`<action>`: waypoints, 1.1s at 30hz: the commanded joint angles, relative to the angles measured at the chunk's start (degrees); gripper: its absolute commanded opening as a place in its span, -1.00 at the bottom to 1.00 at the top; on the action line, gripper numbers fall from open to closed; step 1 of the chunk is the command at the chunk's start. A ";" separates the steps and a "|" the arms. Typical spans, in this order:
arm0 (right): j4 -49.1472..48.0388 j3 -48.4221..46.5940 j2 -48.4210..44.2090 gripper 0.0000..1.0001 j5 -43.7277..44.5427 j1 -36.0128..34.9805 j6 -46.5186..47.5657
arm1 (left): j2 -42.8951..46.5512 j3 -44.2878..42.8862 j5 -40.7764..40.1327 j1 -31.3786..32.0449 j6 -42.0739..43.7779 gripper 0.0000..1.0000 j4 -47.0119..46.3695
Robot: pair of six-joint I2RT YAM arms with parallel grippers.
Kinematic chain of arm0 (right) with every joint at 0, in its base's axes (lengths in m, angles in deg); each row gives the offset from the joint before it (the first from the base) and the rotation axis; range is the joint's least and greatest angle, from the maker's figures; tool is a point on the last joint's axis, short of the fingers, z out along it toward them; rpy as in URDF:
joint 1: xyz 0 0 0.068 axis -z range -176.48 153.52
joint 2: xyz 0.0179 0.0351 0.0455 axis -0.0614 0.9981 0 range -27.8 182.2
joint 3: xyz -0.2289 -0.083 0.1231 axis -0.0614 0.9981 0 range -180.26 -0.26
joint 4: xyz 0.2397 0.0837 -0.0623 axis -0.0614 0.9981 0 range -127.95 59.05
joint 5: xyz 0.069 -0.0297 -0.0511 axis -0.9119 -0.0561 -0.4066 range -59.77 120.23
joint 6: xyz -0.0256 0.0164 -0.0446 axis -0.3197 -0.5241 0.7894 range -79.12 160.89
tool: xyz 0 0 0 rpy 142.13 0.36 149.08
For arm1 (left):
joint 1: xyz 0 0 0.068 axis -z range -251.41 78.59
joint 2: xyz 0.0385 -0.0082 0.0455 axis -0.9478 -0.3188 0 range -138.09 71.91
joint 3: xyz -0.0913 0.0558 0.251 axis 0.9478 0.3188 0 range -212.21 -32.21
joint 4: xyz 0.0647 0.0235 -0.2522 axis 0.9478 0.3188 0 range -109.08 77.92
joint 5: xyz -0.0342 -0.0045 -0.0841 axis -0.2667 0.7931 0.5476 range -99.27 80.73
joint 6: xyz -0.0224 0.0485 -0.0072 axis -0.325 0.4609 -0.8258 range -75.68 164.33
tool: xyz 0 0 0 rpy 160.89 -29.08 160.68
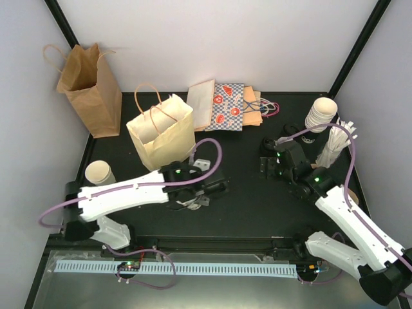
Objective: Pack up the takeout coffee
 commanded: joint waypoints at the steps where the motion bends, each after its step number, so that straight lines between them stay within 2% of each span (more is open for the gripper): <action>1: 0.55 2.29 -3.54 0.85 1.04 0.71 -2.76 | -8.32 -8.25 -8.00 -0.53 13.31 -0.97 3.74; 4: 0.84 3.26 -5.43 0.85 2.19 0.68 -3.97 | -14.00 -12.51 -8.29 -1.93 22.46 -0.97 2.13; 8: 1.29 4.47 -8.57 0.85 3.69 0.74 -4.28 | -19.67 -17.95 -10.32 -4.17 29.86 -0.97 2.62; 13: 1.37 5.56 -11.00 0.85 4.48 0.72 -5.33 | -23.52 -19.68 -12.04 -5.20 36.98 -0.97 -3.67; 21: 2.81 4.48 -9.97 0.85 7.33 0.69 -6.41 | -30.55 -22.27 -12.34 -7.82 40.66 -0.97 -8.58; 29: 2.39 4.30 -10.18 0.85 7.88 0.75 -5.32 | -33.62 -22.71 -11.03 -8.16 40.86 -0.97 -9.65; 33: 1.81 4.84 -10.18 0.85 7.44 0.74 -5.32 | -33.83 -22.91 -10.48 -8.25 40.70 -0.86 -9.54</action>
